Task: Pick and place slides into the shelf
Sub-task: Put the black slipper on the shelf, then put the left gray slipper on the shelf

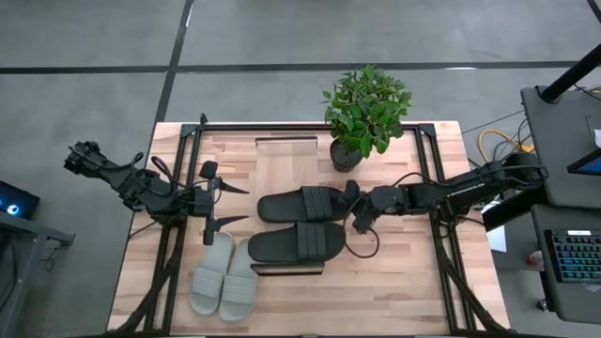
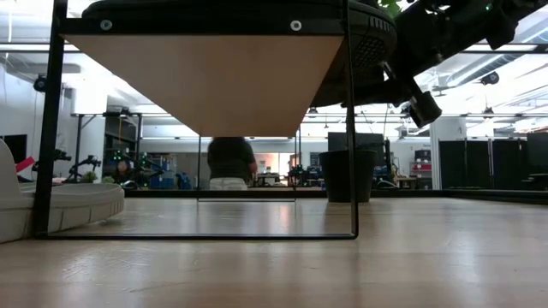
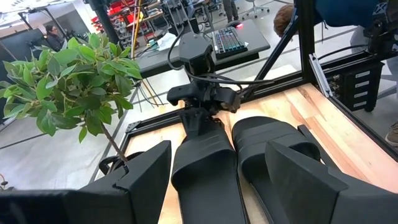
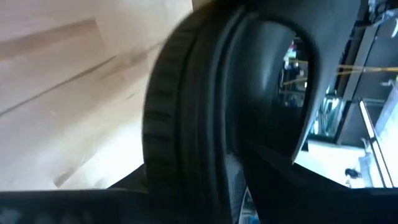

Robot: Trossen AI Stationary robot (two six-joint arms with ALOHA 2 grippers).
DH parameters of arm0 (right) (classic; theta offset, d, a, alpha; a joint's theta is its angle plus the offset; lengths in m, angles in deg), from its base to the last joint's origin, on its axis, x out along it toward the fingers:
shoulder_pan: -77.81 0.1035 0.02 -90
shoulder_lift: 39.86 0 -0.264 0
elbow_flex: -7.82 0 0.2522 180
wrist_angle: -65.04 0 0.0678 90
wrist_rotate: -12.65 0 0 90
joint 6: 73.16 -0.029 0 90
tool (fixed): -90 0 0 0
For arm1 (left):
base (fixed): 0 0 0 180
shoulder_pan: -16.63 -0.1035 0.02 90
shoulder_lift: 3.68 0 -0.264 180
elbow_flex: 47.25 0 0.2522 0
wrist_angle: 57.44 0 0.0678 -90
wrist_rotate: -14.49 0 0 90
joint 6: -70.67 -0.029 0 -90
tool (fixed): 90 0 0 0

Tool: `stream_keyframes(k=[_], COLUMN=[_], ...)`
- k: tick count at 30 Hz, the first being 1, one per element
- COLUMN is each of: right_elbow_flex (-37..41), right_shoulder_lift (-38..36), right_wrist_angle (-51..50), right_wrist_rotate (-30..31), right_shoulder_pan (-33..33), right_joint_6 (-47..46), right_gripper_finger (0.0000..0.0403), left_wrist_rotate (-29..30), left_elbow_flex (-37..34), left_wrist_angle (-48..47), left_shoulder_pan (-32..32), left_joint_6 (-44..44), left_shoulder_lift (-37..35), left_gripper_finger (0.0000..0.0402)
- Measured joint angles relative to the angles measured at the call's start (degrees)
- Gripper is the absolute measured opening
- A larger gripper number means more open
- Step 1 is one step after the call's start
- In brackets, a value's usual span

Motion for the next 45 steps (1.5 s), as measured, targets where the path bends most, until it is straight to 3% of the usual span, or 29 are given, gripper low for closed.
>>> stream_keyframes(k=[12,22,37,45], right_elbow_flex=[-0.1,-0.1,-0.1,-0.1], right_shoulder_lift=[-1.6,-3.0,-3.7,-9.7], right_wrist_angle=[-4.4,-4.3,-7.7,-13.8], right_wrist_rotate=[0.4,1.4,16.8,26.9], right_shoulder_pan=[0.1,0.2,-0.4,-0.4], right_joint_6=[-2.7,-3.3,-1.2,-4.3], right_gripper_finger=[0.0158,0.0186,0.0221,0.0221], left_wrist_rotate=[0.0,0.0,0.0,0.0], left_elbow_flex=[0.0,0.0,0.0,0.0], left_wrist_angle=[0.0,-0.9,-0.8,-0.9], left_shoulder_pan=[-0.1,0.0,0.0,0.0], left_joint_6=[0.4,0.4,0.5,0.5], left_shoulder_lift=[0.0,0.0,0.0,0.0], left_gripper_finger=[0.0244,0.0244,0.0244,0.0244])
